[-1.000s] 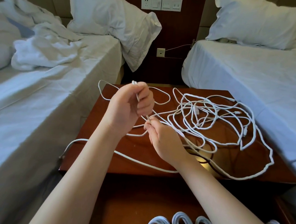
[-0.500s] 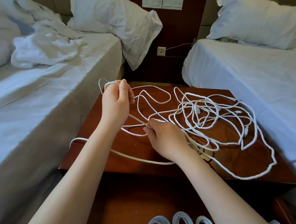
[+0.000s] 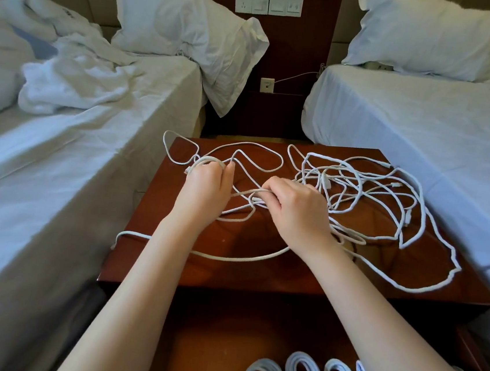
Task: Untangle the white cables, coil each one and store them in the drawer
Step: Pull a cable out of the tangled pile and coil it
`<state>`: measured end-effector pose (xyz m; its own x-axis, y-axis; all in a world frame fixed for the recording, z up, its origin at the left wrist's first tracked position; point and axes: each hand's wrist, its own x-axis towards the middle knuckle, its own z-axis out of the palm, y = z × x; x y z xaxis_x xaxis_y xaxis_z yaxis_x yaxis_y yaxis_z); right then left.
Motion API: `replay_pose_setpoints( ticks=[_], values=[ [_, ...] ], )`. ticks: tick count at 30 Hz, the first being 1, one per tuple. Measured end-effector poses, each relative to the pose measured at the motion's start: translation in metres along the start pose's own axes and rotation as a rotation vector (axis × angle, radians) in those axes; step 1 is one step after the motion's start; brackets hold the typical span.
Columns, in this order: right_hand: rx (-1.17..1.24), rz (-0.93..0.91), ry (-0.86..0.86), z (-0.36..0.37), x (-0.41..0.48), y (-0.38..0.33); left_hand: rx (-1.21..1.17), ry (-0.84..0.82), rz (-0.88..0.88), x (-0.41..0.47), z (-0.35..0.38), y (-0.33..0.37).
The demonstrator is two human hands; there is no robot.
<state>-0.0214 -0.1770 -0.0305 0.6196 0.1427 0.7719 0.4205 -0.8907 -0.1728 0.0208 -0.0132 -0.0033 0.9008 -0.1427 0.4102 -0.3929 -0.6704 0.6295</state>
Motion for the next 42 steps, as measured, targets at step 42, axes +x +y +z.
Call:
replay_pose_setpoints(
  ticks=[42],
  values=[
    [0.208, 0.107, -0.49, 0.002, -0.008, -0.023, -1.613, -0.383, -0.072, -0.003, -0.025, 0.042]
  ],
)
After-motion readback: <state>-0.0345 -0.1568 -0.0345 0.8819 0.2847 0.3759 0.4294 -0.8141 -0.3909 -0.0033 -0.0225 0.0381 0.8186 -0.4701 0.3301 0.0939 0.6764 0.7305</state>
